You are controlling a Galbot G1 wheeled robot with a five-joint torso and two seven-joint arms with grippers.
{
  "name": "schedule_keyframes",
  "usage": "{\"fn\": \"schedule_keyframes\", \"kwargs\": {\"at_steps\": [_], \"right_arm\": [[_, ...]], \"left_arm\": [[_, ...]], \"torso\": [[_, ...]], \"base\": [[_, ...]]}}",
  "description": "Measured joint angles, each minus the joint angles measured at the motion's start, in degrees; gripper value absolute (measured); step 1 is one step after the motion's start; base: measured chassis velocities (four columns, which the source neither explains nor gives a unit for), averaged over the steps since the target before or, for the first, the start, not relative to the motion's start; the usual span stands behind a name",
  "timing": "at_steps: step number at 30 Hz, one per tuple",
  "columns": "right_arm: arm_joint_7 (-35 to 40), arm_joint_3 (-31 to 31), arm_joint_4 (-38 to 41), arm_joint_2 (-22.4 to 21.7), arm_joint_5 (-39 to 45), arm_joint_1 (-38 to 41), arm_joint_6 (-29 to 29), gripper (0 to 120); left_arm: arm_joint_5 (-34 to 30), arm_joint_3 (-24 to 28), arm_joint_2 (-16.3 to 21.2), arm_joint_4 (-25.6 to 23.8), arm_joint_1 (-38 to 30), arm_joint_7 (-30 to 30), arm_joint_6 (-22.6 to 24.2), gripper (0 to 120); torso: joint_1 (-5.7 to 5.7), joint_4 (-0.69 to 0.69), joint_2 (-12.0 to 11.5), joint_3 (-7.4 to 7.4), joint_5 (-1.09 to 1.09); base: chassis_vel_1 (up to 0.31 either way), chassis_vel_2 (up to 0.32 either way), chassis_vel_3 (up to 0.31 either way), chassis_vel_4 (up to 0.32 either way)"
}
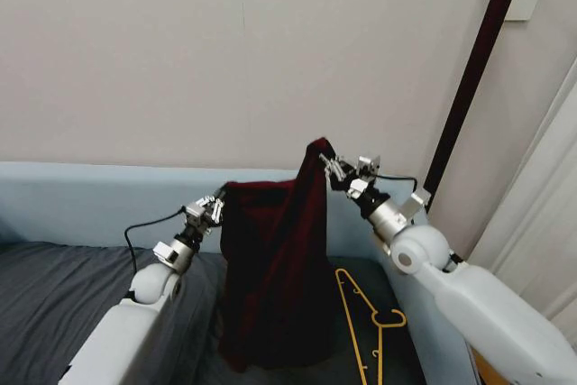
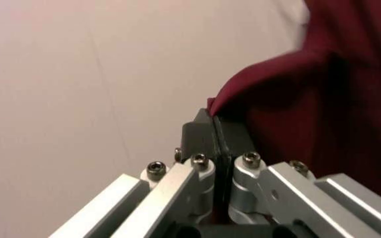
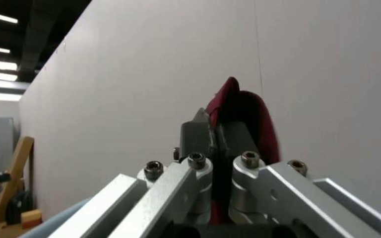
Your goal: Pick up the clothes from the sofa and hang them on the clothes hanger.
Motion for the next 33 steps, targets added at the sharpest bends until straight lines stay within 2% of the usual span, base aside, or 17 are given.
{"fn": "schedule_keyframes", "kwargs": {"at_steps": [3,4,5,6,8,10,17,20,23,25,26,27,29,32,33], "right_arm": [[0.85,0.05,0.15,0.14,0.01,0.14,0.0,0],[1.2,0.12,0.32,-0.05,-0.42,-0.74,0.01,0],[1.47,0.09,0.54,-0.56,-1.69,-3.1,0.1,0],[1.47,0.09,0.54,-0.56,-1.69,-3.1,0.1,0],[1.51,-0.69,0.56,-1.35,-3.55,-7.43,0.74,0],[1.53,-1.56,0.55,-1.53,-4.96,-11.2,1.67,0],[0.61,-2.01,-0.04,0.13,-7.35,-14.73,2.59,0],[0.51,-2.08,-0.66,0.69,-7.5,-14.59,2.6,0],[0.42,-2.01,-1.0,0.66,-7.48,-14.3,2.6,0],[0.13,-1.59,-1.22,0.39,-7.35,-14.04,2.6,0],[-0.11,-1.3,-1.27,0.24,-7.21,-13.95,2.6,0],[-0.11,-1.3,-1.27,0.24,-7.21,-13.95,2.6,0],[-0.42,-0.88,-1.27,0.12,-6.92,-13.83,2.6,0],[-0.94,-0.44,-1.13,0.11,-6.59,-13.77,2.6,0],[-0.94,-0.44,-1.13,0.11,-6.59,-13.77,2.6,0]], "left_arm": [[3.45,-1.02,0.55,-3.47,4.74,1.17,-0.37,0],[6.3,-1.68,0.48,-5.07,9.03,2.13,-1.04,0],[9.12,-2.52,-0.18,-6.26,13.61,2.55,-1.89,0],[9.12,-2.52,-0.18,-6.26,13.61,2.55,-1.89,0],[12.11,-2.32,-2.09,-6.59,21.06,3.08,-2.85,0],[12.6,-0.6,-3.71,-5.96,24.89,2.25,-3.13,0],[8.88,6.74,-6.63,-1.54,28.02,0.52,-3.35,0],[8.37,8.34,-7.72,0.32,30.02,-3.02,-2.5,14],[7.93,9.01,-7.63,0.81,32.02,-5.22,-1.73,20],[6.58,8.06,-7.36,1.19,33.78,-2.63,-2.96,32],[4.51,6.87,-7.12,1.21,34.74,1.37,-4.02,35],[4.51,6.87,-7.12,1.21,34.74,1.37,-4.02,35],[0.05,4.29,-6.64,1.0,35.86,8.67,-5.09,43],[-9.14,-1.1,-5.72,1.18,35.75,22.84,-5.95,59],[-9.14,-1.1,-5.72,1.18,35.75,22.84,-5.95,59]], "torso": [[0.0,0.02,0.0,0.0,-0.01],[-0.01,0.04,0.0,0.0,-0.02],[0.0,0.01,0.0,0.0,-0.02],[0.0,0.01,0.0,0.0,-0.02],[-0.01,0.0,0.0,0.01,-0.01],[-0.02,-0.02,0.0,0.0,0.01],[-0.02,-0.03,0.01,0.0,0.01],[-0.02,-0.01,0.01,0.0,0.0],[-0.01,0.0,0.01,0.0,0.0],[-0.02,0.0,0.01,0.0,0.0],[-0.02,0.0,0.01,0.0,0.0],[-0.02,0.0,0.01,0.0,0.0],[-0.02,0.0,0.01,0.0,0.0],[-0.02,0.0,0.01,0.0,0.0],[-0.02,0.0,0.01,0.0,0.0]], "base": [[0.0,0.0,0.0,0.0],[0.0,0.0,0.0,0.0],[0.0,0.0,0.0,0.0],[0.0,0.0,0.0,0.0],[0.0,0.0,0.0,0.0],[0.0,0.0,0.0,0.0],[0.0,0.0,0.0,0.0],[0.0,0.0,0.0,0.0],[0.0,0.0,0.0,0.0],[0.0,0.0,0.0,0.0],[0.0,0.0,0.0,0.0],[0.0,0.0,0.0,0.0],[0.0,0.0,0.0,0.0],[0.0,0.0,0.0,0.0],[0.0,0.0,0.0,0.0]]}}
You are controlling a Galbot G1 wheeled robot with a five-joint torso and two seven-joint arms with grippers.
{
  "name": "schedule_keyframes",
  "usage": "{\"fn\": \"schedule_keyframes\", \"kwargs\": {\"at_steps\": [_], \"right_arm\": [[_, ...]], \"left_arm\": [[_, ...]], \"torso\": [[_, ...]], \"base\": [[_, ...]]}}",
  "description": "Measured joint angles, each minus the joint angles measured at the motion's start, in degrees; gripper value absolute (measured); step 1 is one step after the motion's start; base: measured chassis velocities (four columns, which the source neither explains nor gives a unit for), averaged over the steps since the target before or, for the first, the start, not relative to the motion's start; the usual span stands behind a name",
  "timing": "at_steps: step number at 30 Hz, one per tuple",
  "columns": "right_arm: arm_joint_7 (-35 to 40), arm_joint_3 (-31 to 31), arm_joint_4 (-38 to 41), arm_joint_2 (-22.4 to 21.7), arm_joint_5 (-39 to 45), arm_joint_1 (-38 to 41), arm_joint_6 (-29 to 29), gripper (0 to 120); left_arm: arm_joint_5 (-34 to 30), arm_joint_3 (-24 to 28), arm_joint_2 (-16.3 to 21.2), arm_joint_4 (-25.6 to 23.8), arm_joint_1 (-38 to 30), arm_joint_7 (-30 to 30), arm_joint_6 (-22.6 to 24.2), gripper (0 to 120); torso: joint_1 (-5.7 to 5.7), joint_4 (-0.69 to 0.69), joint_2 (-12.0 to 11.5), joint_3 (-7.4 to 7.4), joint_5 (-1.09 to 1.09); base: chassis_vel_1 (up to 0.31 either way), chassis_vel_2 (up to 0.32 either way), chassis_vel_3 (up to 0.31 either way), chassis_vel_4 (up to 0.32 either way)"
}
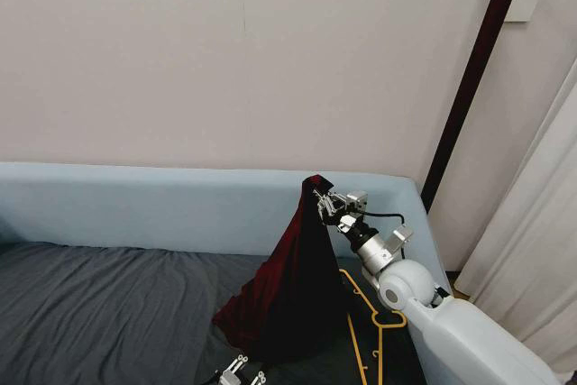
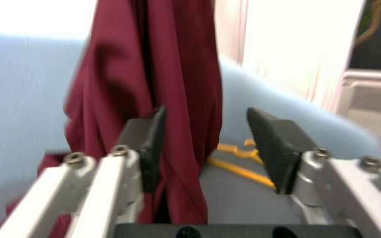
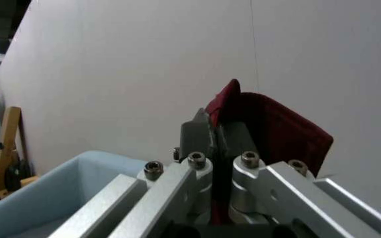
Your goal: Pick up the clothes from the sofa and hang them on the clothes hanger.
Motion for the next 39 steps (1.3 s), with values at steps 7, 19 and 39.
{"fn": "schedule_keyframes", "kwargs": {"at_steps": [7,19,39], "right_arm": [[-1.71,-0.74,0.49,0.64,0.05,-0.21,0.12,0],[-4.27,-6.22,0.66,3.76,-0.44,2.92,0.31,0],[-6.04,-7.55,1.72,4.22,-0.06,3.62,0.52,0]], "left_arm": [[-11.62,-5.69,2.05,5.2,-6.0,8.13,3.1,84],[-10.46,-5.99,1.58,15.63,-17.69,2.83,11.97,100],[-10.2,-5.04,-2.77,33.65,-27.59,17.08,14.14,100]], "torso": [[0.01,-0.01,0.0,0.01,0.0],[0.02,-0.03,-0.01,0.01,-0.02],[0.01,-0.01,-0.01,0.01,0.01]], "base": [[0.0,0.0,0.0,0.0],[0.0,0.0,0.0,0.0],[0.0,0.0,0.0,0.0]]}}
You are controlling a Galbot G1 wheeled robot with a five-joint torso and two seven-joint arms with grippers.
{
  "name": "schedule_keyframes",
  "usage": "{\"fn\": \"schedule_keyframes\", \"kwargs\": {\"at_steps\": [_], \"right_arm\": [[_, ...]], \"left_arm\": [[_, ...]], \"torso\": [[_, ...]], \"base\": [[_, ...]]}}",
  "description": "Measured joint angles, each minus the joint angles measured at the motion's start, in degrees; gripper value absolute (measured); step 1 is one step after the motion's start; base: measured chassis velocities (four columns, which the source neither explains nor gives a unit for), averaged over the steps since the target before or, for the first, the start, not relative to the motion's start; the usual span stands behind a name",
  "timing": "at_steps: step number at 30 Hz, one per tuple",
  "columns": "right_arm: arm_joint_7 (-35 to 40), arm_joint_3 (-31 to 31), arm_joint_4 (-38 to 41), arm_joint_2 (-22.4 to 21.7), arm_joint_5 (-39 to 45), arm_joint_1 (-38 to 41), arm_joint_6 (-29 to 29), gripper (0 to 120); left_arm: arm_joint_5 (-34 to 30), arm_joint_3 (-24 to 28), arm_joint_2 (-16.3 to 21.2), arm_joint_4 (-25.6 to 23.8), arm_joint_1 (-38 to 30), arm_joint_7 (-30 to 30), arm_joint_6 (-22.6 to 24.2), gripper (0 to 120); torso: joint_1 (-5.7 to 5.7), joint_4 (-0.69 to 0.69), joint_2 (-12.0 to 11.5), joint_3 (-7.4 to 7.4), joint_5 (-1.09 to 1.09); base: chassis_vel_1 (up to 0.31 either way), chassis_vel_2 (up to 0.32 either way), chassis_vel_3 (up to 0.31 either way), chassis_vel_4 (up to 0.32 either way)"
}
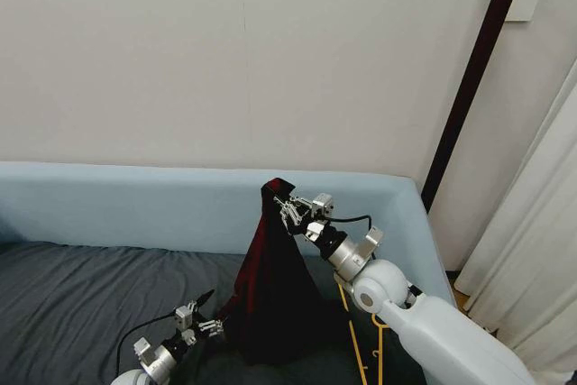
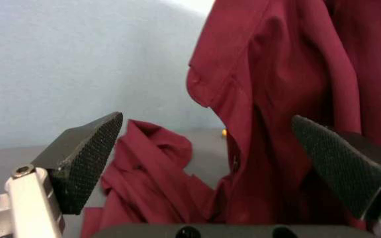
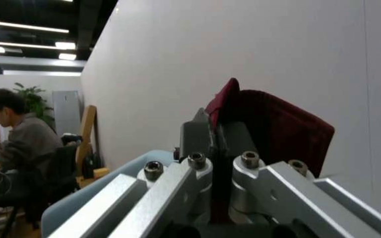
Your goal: Pick up the clothes from the sofa and hang them on the clothes hanger.
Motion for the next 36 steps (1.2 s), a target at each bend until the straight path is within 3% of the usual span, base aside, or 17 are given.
{"fn": "schedule_keyframes", "kwargs": {"at_steps": [14,22,24,36], "right_arm": [[-1.32,-0.7,-0.15,1.31,0.06,0.7,0.36,0],[-1.3,-0.28,-0.38,1.21,-0.09,0.75,0.36,0],[-1.26,-0.19,-0.49,1.21,-0.18,0.71,0.36,0],[-0.76,0.45,-1.28,1.15,-0.3,0.49,0.36,0]], "left_arm": [[0.58,1.86,-1.84,7.27,-6.45,6.83,2.25,93],[-0.66,2.08,-1.82,7.94,-6.97,10.01,3.97,59],[-1.02,2.08,-1.62,7.77,-6.91,10.38,4.17,55],[-3.17,1.2,0.48,4.36,-4.75,12.59,5.24,11]], "torso": [[0.0,0.0,0.0,0.0,0.0],[0.0,0.0,0.0,-0.01,0.0],[0.0,0.0,0.0,-0.01,0.0],[0.0,0.01,0.0,-0.01,0.0]], "base": [[0.0,0.0,0.0,0.0],[0.0,0.0,0.0,0.0],[0.0,0.0,0.0,0.0],[0.0,0.0,0.0,0.0]]}}
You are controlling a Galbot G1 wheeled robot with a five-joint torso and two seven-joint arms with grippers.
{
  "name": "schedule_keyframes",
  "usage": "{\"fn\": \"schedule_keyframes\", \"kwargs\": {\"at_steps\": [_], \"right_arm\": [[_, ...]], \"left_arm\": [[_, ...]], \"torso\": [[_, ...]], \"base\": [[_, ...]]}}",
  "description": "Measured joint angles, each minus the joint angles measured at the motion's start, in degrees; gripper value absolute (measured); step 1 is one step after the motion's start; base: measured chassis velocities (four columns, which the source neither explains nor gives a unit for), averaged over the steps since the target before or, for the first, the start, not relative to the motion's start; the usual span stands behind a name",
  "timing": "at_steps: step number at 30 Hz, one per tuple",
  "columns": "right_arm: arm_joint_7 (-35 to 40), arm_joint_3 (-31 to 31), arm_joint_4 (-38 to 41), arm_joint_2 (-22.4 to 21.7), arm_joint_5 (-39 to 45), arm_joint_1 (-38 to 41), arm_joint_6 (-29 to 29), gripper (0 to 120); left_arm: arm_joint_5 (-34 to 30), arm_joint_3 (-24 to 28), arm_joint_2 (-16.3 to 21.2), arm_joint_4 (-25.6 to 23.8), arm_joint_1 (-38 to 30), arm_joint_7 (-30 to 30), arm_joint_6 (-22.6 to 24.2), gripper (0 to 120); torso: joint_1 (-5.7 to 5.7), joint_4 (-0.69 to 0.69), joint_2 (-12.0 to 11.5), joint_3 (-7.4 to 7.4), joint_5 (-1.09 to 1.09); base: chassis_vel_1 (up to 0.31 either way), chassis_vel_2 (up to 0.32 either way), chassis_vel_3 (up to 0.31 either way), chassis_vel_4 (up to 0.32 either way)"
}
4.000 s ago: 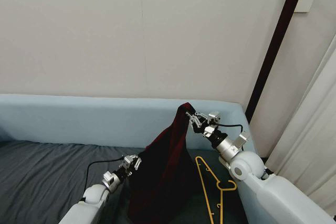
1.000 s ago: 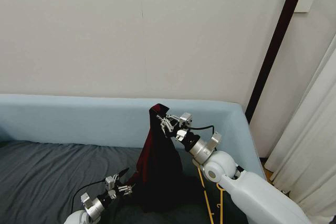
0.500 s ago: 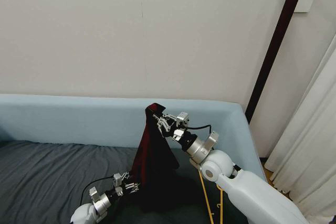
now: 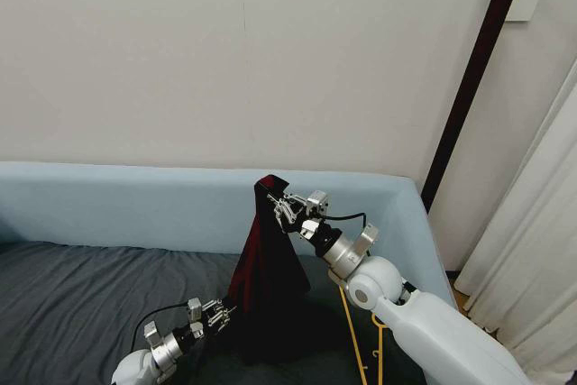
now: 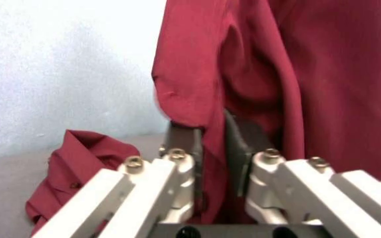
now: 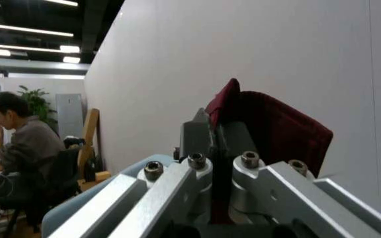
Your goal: Pick up the clothes from the sofa and hang them on the clothes hanger.
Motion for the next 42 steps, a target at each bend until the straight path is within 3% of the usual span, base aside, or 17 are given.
{"fn": "schedule_keyframes", "kwargs": {"at_steps": [4,12,18,20,21,24,25,29,30,34,42], "right_arm": [[0.04,0.09,-0.33,-0.1,-0.08,-0.2,-0.01,0],[0.03,0.18,-0.91,-0.32,-0.39,-0.58,0.0,0],[3.37,1.38,-1.0,-0.74,-1.34,-0.8,0.09,0],[3.48,2.27,-0.48,-1.83,-0.64,-0.08,0.1,0],[3.48,2.27,-0.48,-1.83,-0.64,-0.08,0.1,0],[3.51,2.83,0.57,-3.65,0.57,1.47,-0.2,0],[3.51,2.83,0.57,-3.65,0.57,1.47,-0.2,0],[4.27,4.64,1.29,-4.77,2.04,4.61,-0.91,0],[4.27,4.64,1.29,-4.77,2.04,4.61,-0.91,0],[5.29,5.91,3.81,-5.94,4.75,9.94,-1.71,0],[8.53,7.86,8.88,-8.06,5.83,17.8,-5.24,0]], "left_arm": [[-0.63,-0.62,0.4,-1.27,0.58,0.47,0.15,0],[-1.82,-1.73,1.04,-4.46,2.15,0.98,0.6,0],[-7.02,-2.7,2.97,-13.17,4.61,-4.62,-1.6,0],[-9.99,-3.42,5.8,-19.09,4.89,-8.11,-2.71,0],[-9.99,-3.42,5.8,-19.09,4.89,-8.11,-2.71,0],[-15.56,-4.18,11.98,-28.12,4.57,-14.08,-2.84,0],[-15.56,-4.18,11.98,-28.12,4.57,-14.08,-2.84,0],[-21.18,-5.76,20.27,-38.9,2.28,-21.52,-2.07,0],[-21.18,-5.76,20.27,-38.9,2.28,-21.52,-2.07,0],[-23.86,-6.82,27.35,-47.08,-0.2,-28.73,-0.77,0],[-23.59,-10.79,35.63,-53.45,-3.95,-37.87,3.11,0]], "torso": [[0.0,0.0,0.0,0.0,0.0],[0.0,-0.01,0.0,0.0,0.0],[0.0,0.0,0.0,0.0,0.0],[0.0,-0.02,0.0,0.0,-0.03],[0.0,-0.02,0.0,0.0,-0.03],[0.0,0.0,0.0,0.0,-0.03],[0.0,0.0,0.0,0.0,-0.03],[0.0,-0.01,0.0,0.0,0.01],[0.0,-0.01,0.0,0.0,0.01],[0.0,-0.01,0.0,0.0,0.0],[-0.01,0.02,0.01,0.0,0.0]], "base": [[0.0,0.0,0.0,0.0],[0.0,0.0,0.0,0.0],[0.0,0.0,0.0,0.0],[0.0,0.0,0.0,0.0],[0.0,0.0,0.0,0.0],[0.0,0.0,0.0,0.0],[0.0,0.0,0.0,0.0],[0.0,0.0,0.0,0.0],[0.0,0.0,0.0,0.0],[0.0,0.0,0.0,0.0],[0.0,0.0,0.0,0.0]]}}
